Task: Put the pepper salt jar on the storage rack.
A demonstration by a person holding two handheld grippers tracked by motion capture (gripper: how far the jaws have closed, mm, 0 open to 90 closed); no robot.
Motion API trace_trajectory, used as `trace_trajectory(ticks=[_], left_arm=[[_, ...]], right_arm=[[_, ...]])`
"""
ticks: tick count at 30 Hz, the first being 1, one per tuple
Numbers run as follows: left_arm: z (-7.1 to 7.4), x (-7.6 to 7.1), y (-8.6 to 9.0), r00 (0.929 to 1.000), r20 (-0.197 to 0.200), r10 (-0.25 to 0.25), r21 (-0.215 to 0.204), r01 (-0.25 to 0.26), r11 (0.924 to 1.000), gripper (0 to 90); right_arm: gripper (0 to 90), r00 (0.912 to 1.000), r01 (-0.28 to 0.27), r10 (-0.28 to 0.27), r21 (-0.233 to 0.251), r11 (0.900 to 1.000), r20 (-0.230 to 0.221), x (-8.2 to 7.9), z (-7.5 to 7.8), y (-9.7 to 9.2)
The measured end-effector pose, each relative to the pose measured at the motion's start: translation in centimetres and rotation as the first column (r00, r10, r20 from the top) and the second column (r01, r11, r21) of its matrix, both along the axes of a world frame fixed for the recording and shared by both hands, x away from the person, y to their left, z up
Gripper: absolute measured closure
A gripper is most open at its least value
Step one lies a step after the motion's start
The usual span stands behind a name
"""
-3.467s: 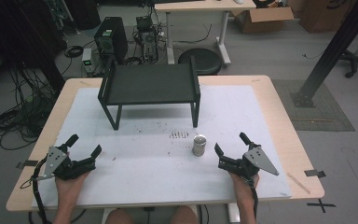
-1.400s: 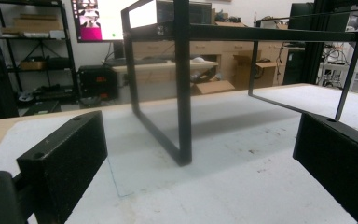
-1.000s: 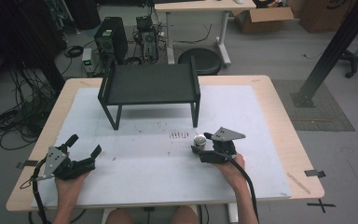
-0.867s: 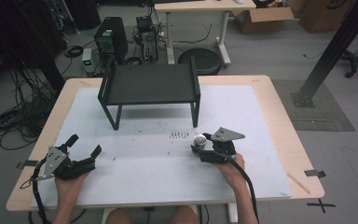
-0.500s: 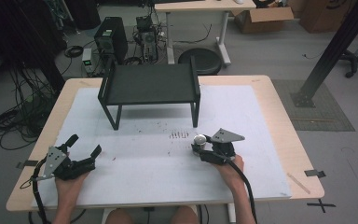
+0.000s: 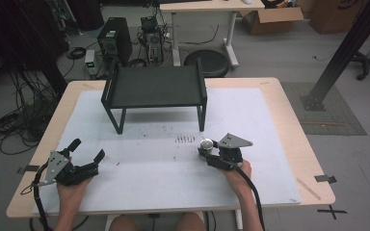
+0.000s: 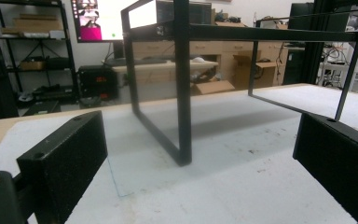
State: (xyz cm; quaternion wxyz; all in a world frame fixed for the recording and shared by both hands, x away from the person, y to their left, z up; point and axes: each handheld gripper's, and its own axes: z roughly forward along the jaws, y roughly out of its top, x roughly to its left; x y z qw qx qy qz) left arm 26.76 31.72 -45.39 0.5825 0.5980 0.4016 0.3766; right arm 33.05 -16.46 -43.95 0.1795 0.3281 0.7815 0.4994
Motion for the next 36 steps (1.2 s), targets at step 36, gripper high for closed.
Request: trace_trajectory(ticks=[36], left_arm=[[0.0, 0.0, 0.0, 1.0, 0.0, 0.001, -0.001, -0.001, 1.0, 3.4]], right_arm=[[48.9, 0.9997, 0.015, -0.016, 0.036, 0.9992, 0.02, -0.3, 6.5, 0.6]])
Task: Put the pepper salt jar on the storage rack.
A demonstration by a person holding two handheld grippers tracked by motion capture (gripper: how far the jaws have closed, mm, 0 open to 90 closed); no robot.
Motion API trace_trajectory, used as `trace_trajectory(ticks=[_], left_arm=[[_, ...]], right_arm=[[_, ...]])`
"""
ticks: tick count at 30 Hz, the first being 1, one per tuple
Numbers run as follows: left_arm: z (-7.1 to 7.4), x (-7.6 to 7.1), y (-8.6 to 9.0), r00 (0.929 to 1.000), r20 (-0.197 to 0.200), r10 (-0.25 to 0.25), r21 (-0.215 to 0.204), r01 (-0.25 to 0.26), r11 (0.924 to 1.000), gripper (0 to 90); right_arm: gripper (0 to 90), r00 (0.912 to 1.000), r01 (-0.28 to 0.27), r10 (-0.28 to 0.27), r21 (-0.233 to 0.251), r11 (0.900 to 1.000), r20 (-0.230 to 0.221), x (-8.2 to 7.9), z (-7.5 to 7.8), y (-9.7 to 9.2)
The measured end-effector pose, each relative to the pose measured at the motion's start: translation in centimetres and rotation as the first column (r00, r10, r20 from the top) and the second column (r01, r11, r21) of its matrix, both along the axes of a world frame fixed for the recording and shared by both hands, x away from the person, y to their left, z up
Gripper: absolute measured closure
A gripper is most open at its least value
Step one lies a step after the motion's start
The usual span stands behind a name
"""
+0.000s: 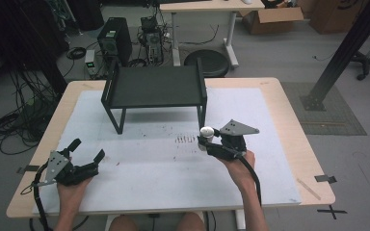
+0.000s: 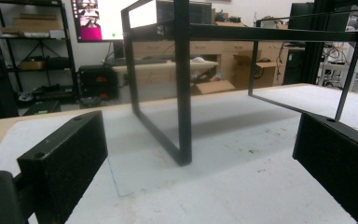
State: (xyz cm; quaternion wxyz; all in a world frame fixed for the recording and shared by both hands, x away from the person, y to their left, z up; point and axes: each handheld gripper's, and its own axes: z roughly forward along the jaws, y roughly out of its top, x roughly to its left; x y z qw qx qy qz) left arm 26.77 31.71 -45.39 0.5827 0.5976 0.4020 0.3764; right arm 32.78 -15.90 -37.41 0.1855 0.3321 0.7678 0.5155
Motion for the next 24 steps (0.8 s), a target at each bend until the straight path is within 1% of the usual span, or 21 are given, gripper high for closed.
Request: trace_trajectory(ticks=[1, 2, 7, 11, 14, 15, 19, 20, 21, 22, 24], left_arm=[[0.0, 0.0, 0.0, 1.0, 0.0, 0.0, 0.0, 0.0, 1.0, 3.4], [0.0, 0.0, 0.0, 1.0, 0.0, 0.0, 0.001, 0.0, 1.0, 3.4], [0.0, 0.0, 0.0, 1.0, 0.0, 0.0, 0.0, 0.0, 1.0, 3.4], [0.0, 0.0, 0.0, 1.0, 0.0, 0.0, -0.001, 0.0, 1.0, 3.4], [0.0, 0.0, 0.0, 1.0, -0.001, 0.0, -0.001, 0.0, 1.0, 3.4], [0.0, 0.0, 0.0, 1.0, -0.001, 0.0, -0.001, 0.0, 1.0, 3.4], [0.0, 0.0, 0.0, 1.0, 0.0, 0.0, -0.001, 0.0, 1.0, 3.4], [0.0, 0.0, 0.0, 1.0, 0.0, -0.002, 0.004, 0.002, 1.0, 3.4], [0.0, 0.0, 0.0, 1.0, 0.0, -0.002, 0.004, 0.002, 1.0, 3.4], [0.0, 0.0, 0.0, 1.0, -0.001, 0.0, 0.0, 0.0, 1.0, 3.4], [0.0, 0.0, 0.0, 1.0, -0.001, 0.0, 0.0, 0.0, 1.0, 3.4]], right_arm=[[48.9, 1.0, 0.0, 0.0, 0.0, 1.0, 0.0, 0.0, 0.0, 0.0], [48.9, 1.0, 0.0, 0.0, -0.001, 1.0, 0.002, 0.1, 0.4, 0.2], [48.9, 1.0, -0.008, 0.008, -0.006, 0.9999, -0.001, 0.2, 1.1, 0.9], [48.9, 0.9999, -0.013, 0.013, -0.005, 0.9999, -0.006, 0.4, 1.7, 1.3], [48.9, 0.9998, -0.018, 0.018, 0.001, 0.9998, -0.005, 0.6, 2.4, 1.7], [48.9, 0.9998, -0.018, 0.018, 0.001, 0.9998, -0.005, 0.6, 2.4, 1.7], [48.9, 0.9998, -0.022, 0.022, -0.001, 0.9998, -0.002, 0.8, 3.4, 2.2], [48.9, 0.9998, -0.019, 0.019, -0.001, 0.9998, -0.003, 1.0, 3.9, 2.4], [48.9, 0.9998, -0.019, 0.019, -0.001, 0.9998, -0.003, 1.0, 3.9, 2.4], [48.9, 0.9998, -0.018, 0.018, 0.0, 0.9998, -0.002, 1.2, 4.4, 2.5], [48.9, 0.9999, -0.015, 0.015, 0.007, 0.9999, -0.004, 1.4, 4.8, 2.6]])
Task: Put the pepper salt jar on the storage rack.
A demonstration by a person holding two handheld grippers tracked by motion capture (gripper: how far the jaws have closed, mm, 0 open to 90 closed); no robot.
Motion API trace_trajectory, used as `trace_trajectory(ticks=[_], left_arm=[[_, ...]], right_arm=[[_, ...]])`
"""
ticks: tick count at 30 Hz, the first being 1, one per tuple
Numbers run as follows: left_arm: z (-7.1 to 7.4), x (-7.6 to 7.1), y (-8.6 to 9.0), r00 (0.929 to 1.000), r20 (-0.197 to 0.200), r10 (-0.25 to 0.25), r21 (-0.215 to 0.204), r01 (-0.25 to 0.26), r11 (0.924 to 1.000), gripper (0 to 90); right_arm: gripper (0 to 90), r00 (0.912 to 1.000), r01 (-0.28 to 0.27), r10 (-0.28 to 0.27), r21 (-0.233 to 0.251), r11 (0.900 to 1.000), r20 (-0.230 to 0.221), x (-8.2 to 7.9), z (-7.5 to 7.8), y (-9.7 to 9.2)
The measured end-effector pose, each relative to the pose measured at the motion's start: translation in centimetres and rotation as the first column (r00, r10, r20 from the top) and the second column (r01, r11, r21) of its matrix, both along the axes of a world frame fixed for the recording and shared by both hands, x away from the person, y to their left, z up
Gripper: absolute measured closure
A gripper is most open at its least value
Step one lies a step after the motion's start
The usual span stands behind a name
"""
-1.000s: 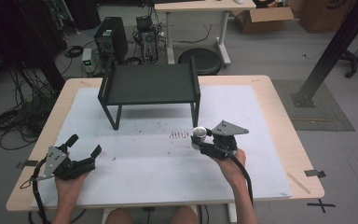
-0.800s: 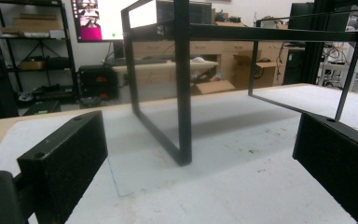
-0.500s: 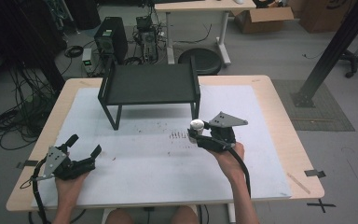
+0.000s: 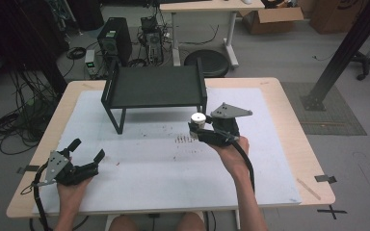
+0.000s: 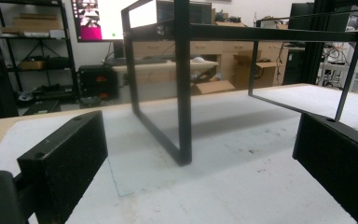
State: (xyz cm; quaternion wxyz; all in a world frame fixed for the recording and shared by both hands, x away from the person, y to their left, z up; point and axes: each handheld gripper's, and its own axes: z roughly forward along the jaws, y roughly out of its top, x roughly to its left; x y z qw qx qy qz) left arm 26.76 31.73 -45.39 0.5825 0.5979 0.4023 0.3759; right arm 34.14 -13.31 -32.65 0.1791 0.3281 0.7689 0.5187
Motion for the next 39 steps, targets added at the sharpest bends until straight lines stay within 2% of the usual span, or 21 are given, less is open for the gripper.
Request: trace_trajectory(ticks=[9, 26, 39], left_arm=[[0.0, 0.0, 0.0, 1.0, -0.001, 0.0, 0.0, 0.0, 1.0, 3.5], [0.0, 0.0, 0.0, 1.0, -0.003, 0.0, 0.001, 0.0, 1.0, 3.5], [0.0, 0.0, 0.0, 1.0, -0.002, 0.0, -0.001, 0.0, 1.0, 3.5]], right_arm=[[48.9, 1.0, 0.006, -0.006, -0.007, 1.0, -0.005, 0.8, 1.5, 0.6], [49.0, 1.0, 0.005, -0.005, -0.016, 0.9999, 0.002, 3.2, 5.7, 2.5], [48.9, 1.0, 0.004, -0.004, -0.034, 0.9994, 0.001, 5.2, 7.1, 4.0]])
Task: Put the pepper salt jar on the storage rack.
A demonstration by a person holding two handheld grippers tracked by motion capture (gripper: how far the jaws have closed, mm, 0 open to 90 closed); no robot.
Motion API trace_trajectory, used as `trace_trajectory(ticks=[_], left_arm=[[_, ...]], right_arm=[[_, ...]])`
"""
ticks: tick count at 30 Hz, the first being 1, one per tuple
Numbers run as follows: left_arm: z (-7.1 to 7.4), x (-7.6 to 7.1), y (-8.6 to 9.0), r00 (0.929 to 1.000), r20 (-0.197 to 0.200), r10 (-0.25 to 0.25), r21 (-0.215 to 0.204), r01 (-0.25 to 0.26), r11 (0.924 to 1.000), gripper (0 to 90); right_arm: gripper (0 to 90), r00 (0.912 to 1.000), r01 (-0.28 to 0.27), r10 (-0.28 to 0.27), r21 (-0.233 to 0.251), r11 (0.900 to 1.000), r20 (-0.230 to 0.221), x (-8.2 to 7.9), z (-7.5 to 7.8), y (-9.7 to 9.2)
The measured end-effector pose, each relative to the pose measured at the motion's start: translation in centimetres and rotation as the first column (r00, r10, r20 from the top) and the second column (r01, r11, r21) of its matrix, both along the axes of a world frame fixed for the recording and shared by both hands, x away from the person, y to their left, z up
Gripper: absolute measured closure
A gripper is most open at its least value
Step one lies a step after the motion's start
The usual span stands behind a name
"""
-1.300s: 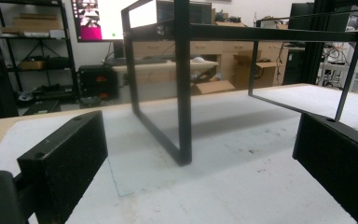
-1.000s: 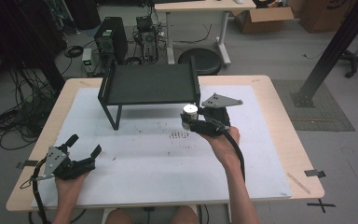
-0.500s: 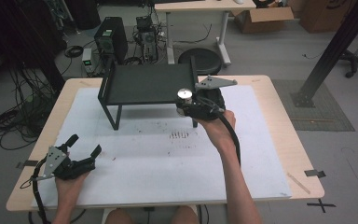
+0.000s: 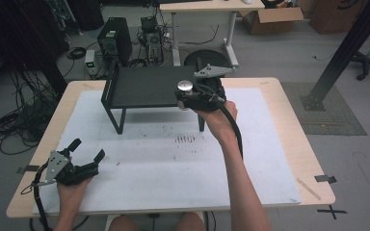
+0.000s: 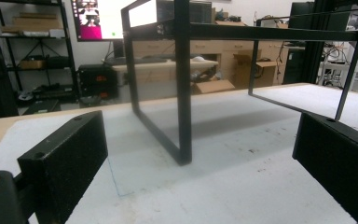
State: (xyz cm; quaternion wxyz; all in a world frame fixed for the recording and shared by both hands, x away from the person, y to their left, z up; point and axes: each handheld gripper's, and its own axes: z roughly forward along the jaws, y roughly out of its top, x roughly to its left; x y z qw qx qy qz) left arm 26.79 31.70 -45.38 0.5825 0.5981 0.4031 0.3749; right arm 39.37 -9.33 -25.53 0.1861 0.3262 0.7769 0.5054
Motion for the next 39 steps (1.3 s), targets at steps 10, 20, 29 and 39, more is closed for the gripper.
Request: trace_trajectory(ticks=[10, 20, 29, 39], left_arm=[[0.0, 0.0, 0.0, 1.0, 0.001, 0.0, 0.003, 0.0, 1.0, 3.5], [0.0, 0.0, 0.0, 1.0, -0.001, 0.0, 0.003, 0.0, 1.0, 3.7], [0.0, 0.0, 0.0, 1.0, -0.002, 0.0, 0.001, 0.0, 1.0, 3.7], [0.0, 0.0, 0.0, 1.0, -0.004, 0.0, 0.004, 0.0, 1.0, 3.7]], right_arm=[[49.0, 1.0, 0.003, -0.003, -0.005, 1.0, 0.003, 1.9, 0.0, 1.5], [49.0, 1.0, 0.002, -0.002, -0.016, 0.9999, -0.008, 3.7, -0.6, 3.2], [49.0, 0.9999, 0.009, -0.01, -0.019, 0.9998, -0.013, 5.4, -1.4, 4.6], [49.0, 0.9997, 0.008, -0.009, -0.041, 0.9991, -0.021, 7.0, -2.1, 5.9]])
